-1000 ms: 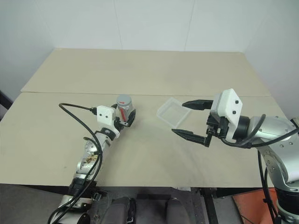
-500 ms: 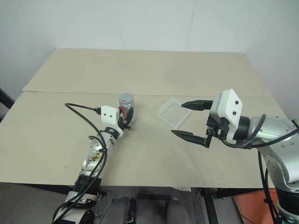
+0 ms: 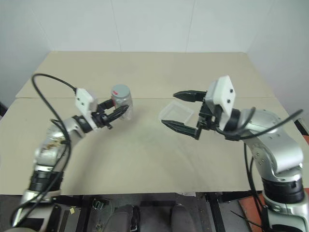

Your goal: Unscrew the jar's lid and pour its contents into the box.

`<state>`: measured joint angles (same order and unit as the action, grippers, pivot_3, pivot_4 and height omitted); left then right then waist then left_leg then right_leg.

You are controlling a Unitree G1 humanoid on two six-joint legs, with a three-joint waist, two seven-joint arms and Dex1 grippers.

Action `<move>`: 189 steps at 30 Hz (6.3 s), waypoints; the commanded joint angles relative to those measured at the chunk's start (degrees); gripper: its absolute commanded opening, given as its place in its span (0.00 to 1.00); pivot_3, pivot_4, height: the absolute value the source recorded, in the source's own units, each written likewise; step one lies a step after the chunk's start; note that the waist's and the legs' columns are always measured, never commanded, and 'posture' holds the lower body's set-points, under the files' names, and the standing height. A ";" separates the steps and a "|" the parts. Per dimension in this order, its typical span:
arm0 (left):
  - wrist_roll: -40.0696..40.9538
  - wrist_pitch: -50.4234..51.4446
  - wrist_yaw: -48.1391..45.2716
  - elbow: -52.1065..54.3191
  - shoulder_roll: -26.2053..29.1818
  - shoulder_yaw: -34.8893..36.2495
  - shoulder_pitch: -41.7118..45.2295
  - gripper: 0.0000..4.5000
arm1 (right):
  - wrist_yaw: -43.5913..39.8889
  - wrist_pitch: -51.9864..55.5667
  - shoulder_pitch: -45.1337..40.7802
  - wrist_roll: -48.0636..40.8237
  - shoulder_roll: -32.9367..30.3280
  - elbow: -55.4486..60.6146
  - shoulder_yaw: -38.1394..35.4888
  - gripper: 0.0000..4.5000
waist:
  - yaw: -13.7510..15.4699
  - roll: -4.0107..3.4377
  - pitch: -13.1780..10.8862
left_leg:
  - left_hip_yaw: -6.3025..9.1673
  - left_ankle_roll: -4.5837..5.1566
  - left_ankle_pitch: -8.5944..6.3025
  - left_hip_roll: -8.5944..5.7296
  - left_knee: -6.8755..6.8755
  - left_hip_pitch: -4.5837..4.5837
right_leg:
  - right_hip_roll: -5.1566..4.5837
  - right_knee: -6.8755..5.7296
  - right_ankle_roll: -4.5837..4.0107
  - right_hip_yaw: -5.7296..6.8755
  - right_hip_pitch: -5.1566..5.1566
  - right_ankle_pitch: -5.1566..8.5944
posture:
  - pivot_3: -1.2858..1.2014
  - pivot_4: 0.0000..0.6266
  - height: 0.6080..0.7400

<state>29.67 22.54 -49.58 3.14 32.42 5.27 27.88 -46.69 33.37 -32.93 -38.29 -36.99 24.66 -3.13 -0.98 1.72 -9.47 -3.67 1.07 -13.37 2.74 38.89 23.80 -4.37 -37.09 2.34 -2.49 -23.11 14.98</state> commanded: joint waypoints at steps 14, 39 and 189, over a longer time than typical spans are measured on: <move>2.36 -1.80 -18.74 -9.29 -3.21 -5.65 11.50 0.41 | 11.37 22.68 -18.72 -12.97 10.79 -3.79 2.73 1.00 | 0.81 -0.01 -0.01 | -0.23 -0.01 0.02 -0.02 0.06 0.29 | 0.00 0.03 -0.01 0.13 -0.18 0.00 | 0.52 0.24 1.00; 0.28 -4.41 -20.91 -11.07 -5.53 -5.30 12.98 0.41 | 10.35 23.56 -20.90 -7.44 11.10 -7.75 6.59 1.00 | 0.29 -0.01 -0.01 | -0.11 0.00 0.02 -0.02 0.08 0.49 | -0.01 -0.01 -0.01 0.12 -0.39 0.00 | 0.52 0.24 1.00; -1.59 -1.59 -7.49 -0.09 -3.42 -2.96 6.05 0.41 | 22.33 19.13 -13.78 9.99 16.18 -2.38 7.97 0.99 | 0.18 -0.03 -0.01 | -0.02 -0.07 0.07 -0.02 0.08 0.88 | -0.01 -0.18 -0.03 0.03 -0.95 -0.02 | 0.52 0.24 1.00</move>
<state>26.81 21.59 -56.52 0.63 27.88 -0.01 33.85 -24.42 53.34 -46.74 -28.91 -19.49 20.79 6.50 -0.80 1.70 -9.48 -3.68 1.00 -13.30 2.72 38.97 24.68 -4.38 -37.26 2.31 -2.46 -24.06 14.96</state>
